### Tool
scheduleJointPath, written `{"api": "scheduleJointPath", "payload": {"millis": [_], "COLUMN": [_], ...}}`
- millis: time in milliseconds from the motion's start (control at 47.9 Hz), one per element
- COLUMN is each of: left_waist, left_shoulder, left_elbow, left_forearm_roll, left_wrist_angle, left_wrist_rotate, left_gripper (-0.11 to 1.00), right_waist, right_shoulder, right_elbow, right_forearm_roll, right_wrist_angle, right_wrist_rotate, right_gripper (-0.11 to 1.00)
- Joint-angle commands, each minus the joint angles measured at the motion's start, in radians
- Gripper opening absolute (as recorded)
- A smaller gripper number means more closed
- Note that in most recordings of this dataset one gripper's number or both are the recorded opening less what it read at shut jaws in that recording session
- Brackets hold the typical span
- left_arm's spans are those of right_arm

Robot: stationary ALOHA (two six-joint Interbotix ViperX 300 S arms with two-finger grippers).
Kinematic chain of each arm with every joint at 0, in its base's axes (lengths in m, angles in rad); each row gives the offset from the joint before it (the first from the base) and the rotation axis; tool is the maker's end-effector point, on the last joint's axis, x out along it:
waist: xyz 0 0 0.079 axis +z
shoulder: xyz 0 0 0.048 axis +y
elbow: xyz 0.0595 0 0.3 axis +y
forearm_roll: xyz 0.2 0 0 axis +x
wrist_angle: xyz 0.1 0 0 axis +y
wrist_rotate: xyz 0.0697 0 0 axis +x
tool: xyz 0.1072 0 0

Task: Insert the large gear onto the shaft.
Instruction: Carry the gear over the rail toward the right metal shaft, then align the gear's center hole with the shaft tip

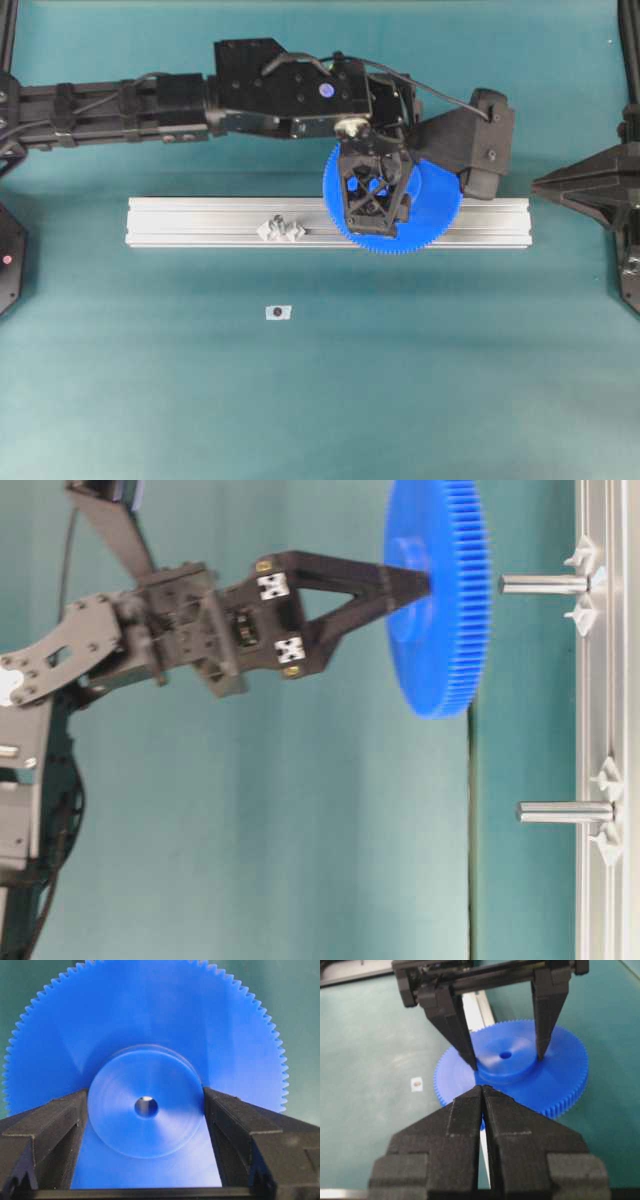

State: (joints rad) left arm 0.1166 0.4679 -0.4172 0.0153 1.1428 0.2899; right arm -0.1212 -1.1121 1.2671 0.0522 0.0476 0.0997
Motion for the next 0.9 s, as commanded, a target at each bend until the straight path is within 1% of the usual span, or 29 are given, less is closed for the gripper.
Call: {"api": "scheduleJointPath", "payload": {"millis": [0,167,417,730,876], "left_waist": [0.005,0.006,0.009,0.014,0.015], "left_shoulder": [-0.023,-0.003,0.023,0.044,0.046], "left_elbow": [-0.04,-0.06,-0.06,-0.049,-0.025], "left_forearm_roll": [-0.003,-0.003,-0.003,-0.003,-0.003], "left_wrist_angle": [-0.012,-0.02,-0.034,-0.048,-0.048], "left_wrist_rotate": [0.003,0.0,-0.005,-0.012,-0.017], "left_gripper": [0.77,0.77,0.77,0.77,0.77], "right_waist": [-0.008,-0.014,-0.018,-0.02,-0.02], "right_shoulder": [0.005,0.0,0.0,0.0,-0.002], "right_elbow": [-0.011,-0.008,-0.006,-0.006,-0.006], "right_forearm_roll": [-0.002,-0.002,-0.002,-0.002,-0.002], "right_wrist_angle": [-0.005,-0.005,-0.005,-0.002,-0.002], "right_wrist_rotate": [0.006,0.006,0.008,0.008,0.008], "right_gripper": [0.08,0.08,0.08,0.08,0.08]}}
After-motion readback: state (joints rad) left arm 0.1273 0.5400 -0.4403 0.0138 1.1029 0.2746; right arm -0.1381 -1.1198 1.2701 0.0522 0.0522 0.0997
